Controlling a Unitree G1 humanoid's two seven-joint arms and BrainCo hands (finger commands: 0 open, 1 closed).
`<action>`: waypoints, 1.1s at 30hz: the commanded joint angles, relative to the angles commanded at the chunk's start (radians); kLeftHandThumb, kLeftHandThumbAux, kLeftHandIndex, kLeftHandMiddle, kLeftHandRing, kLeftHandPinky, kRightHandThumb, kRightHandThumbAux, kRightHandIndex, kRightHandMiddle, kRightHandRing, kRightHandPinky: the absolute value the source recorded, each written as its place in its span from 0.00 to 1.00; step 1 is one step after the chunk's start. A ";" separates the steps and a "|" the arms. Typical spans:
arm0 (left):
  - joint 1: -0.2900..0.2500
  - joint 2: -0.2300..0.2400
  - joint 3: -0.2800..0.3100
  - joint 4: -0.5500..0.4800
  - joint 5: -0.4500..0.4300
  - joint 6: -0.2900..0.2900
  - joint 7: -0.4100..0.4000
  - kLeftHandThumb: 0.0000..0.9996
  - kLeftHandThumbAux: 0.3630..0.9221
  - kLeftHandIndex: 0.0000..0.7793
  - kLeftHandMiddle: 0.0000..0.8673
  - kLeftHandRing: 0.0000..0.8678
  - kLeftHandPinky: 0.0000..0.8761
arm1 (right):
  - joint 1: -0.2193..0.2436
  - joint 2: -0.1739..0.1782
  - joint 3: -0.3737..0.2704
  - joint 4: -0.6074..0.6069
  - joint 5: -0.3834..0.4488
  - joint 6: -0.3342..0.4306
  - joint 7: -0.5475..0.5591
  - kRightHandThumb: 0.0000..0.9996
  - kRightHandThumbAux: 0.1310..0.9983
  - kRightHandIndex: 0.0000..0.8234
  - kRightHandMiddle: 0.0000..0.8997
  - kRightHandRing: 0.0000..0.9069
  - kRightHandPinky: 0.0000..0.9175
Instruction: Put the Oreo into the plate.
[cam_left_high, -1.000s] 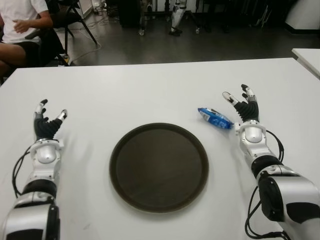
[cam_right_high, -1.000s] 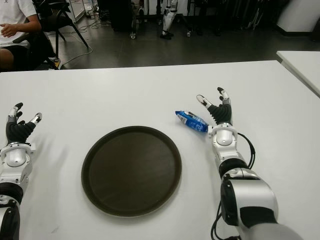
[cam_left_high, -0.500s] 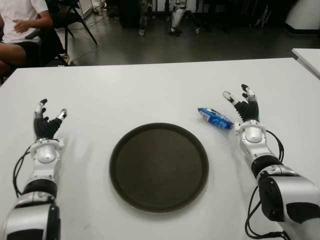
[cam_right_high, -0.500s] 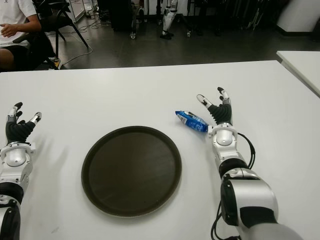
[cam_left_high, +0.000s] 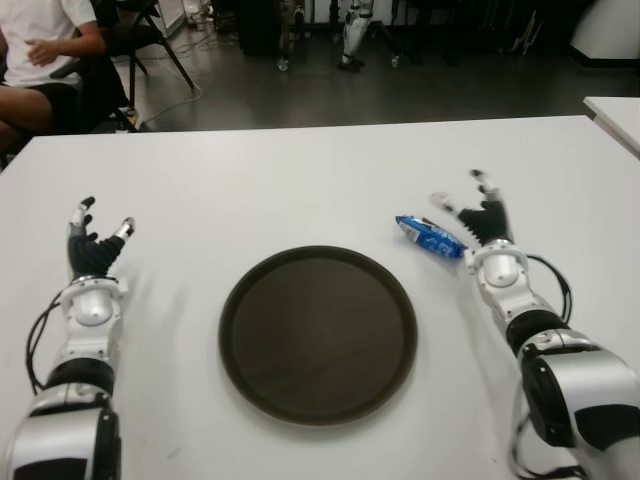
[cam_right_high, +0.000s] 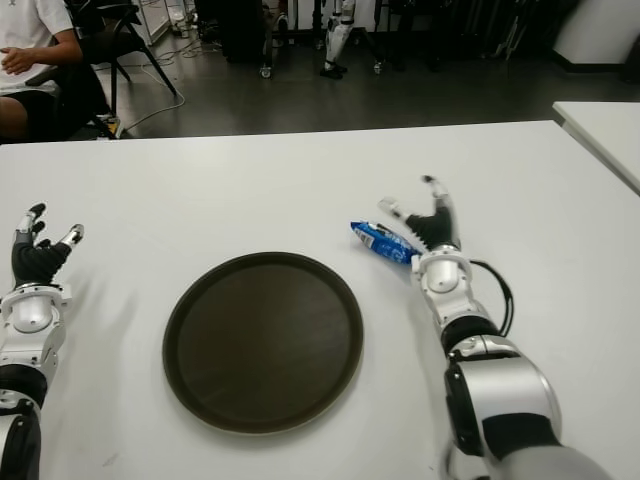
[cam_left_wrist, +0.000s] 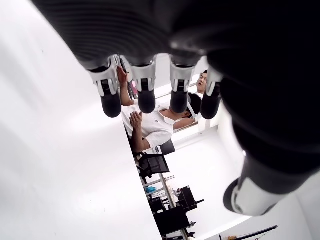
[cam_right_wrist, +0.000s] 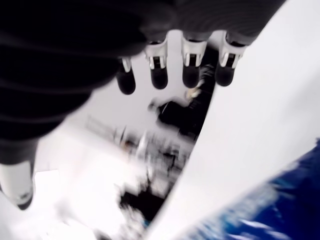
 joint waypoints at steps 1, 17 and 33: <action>0.000 0.000 -0.001 0.000 0.002 0.003 0.003 0.00 0.59 0.00 0.00 0.00 0.01 | -0.008 -0.001 0.023 0.001 -0.023 0.026 -0.003 0.00 0.49 0.00 0.00 0.00 0.00; 0.000 0.001 -0.003 -0.007 0.002 0.010 0.004 0.00 0.58 0.00 0.00 0.00 0.00 | -0.032 -0.009 0.081 -0.001 -0.049 0.148 0.088 0.00 0.51 0.00 0.00 0.00 0.03; -0.002 0.002 -0.001 -0.002 -0.005 0.005 -0.010 0.00 0.67 0.00 0.00 0.00 0.00 | -0.036 -0.016 0.092 -0.002 -0.049 0.170 0.109 0.00 0.54 0.00 0.00 0.00 0.02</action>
